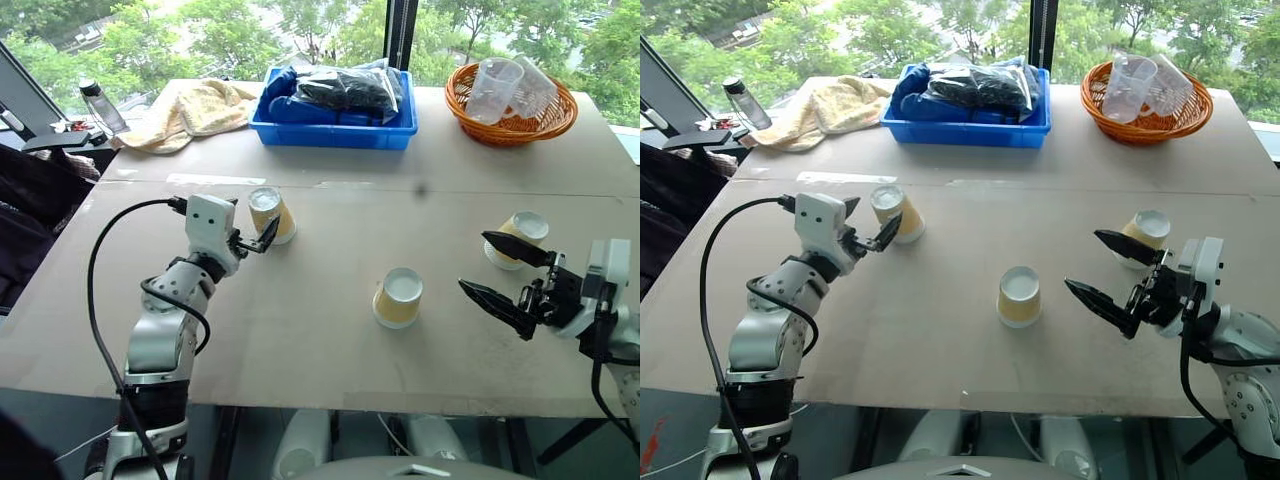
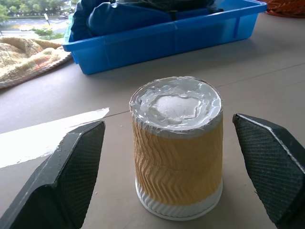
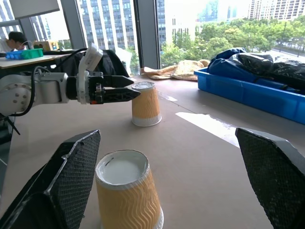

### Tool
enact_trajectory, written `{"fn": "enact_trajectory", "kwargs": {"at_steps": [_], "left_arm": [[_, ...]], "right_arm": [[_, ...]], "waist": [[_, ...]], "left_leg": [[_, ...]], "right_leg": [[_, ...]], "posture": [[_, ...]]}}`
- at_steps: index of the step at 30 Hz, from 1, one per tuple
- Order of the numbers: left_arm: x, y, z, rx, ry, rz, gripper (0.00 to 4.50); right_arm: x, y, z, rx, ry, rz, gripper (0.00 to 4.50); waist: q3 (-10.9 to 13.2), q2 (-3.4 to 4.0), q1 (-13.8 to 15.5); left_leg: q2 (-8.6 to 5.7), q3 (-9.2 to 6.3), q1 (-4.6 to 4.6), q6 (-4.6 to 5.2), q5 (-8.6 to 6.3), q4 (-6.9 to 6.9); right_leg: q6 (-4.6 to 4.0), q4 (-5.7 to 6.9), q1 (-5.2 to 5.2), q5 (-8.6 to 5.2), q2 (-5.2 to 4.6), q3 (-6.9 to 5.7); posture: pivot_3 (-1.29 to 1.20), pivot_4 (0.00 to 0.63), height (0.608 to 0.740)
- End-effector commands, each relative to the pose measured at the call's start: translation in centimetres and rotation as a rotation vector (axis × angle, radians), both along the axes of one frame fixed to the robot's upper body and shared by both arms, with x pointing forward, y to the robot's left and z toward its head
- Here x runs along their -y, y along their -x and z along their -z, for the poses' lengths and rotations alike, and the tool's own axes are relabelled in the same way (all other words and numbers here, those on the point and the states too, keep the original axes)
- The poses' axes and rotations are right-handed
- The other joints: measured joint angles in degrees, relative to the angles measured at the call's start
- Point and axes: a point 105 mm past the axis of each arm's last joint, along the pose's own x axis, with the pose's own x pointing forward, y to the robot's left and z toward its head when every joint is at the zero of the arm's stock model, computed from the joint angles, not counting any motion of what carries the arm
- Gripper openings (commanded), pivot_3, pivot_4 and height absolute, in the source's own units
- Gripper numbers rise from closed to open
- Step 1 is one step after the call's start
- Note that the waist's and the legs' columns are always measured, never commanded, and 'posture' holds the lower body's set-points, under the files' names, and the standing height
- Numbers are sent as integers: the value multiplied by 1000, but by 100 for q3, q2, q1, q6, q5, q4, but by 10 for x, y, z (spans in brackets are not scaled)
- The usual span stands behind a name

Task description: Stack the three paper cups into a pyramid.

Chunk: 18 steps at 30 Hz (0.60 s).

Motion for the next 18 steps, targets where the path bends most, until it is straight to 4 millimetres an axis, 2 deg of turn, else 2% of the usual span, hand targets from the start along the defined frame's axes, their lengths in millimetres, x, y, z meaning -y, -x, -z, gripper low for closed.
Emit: {"fn": "enact_trajectory", "kwargs": {"at_steps": [1,6,18], "left_arm": [[2,-4,-6,36,0,14,4420],[8,-9,2,24,-10,37,4420],[10,-18,4,36,-34,68,4420]], "right_arm": [[-4,2,-10,32,-7,-9,4500],[-5,3,-9,28,-4,-2,4500],[-7,6,-8,23,2,12,4500]], "waist": [[0,0,1],[0,-1,22],[1,-1,13]], "left_leg": [[0,1,0,0,0,0],[0,1,0,1,0,1],[0,1,-1,2,-1,0]], "right_leg": [[0,0,0,0,0,1],[0,0,0,0,-1,0],[0,1,-1,0,-1,-1]], "posture": [[0,150,740],[0,150,740],[0,150,740]]}}
